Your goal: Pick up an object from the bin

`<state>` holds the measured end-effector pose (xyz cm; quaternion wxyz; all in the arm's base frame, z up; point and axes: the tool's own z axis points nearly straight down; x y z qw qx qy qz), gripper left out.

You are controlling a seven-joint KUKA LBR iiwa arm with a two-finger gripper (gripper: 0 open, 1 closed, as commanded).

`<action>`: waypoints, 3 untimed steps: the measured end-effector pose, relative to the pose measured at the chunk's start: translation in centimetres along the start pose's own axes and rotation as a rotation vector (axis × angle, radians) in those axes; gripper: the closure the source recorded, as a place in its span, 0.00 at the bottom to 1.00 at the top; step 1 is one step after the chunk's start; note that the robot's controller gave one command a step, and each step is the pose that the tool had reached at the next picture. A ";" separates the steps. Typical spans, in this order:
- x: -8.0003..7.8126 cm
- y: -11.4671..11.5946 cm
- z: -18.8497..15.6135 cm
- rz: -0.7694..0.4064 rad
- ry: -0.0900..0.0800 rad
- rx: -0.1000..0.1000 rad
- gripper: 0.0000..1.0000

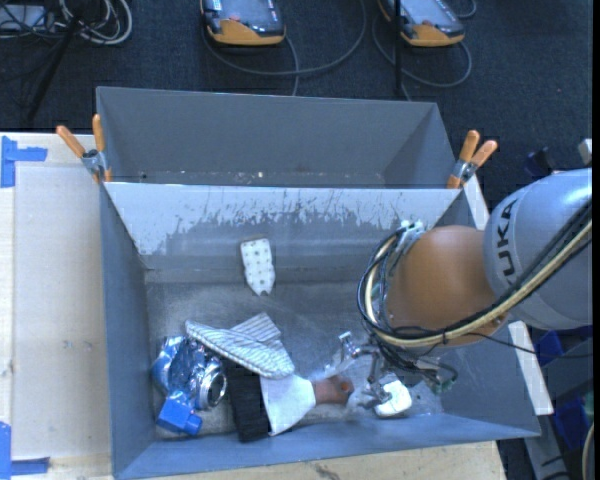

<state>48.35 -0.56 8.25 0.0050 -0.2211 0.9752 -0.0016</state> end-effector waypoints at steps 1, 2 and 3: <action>-3.2 1.1 -6.6 -0.163 0.007 -0.006 1.00; -3.2 1.1 -6.6 -0.163 0.006 -0.006 1.00; -3.1 0.3 -17.4 -0.136 0.008 -0.006 1.00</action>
Offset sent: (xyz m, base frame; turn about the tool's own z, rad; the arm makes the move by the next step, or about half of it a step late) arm 0.0000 0.0000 0.0000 0.0000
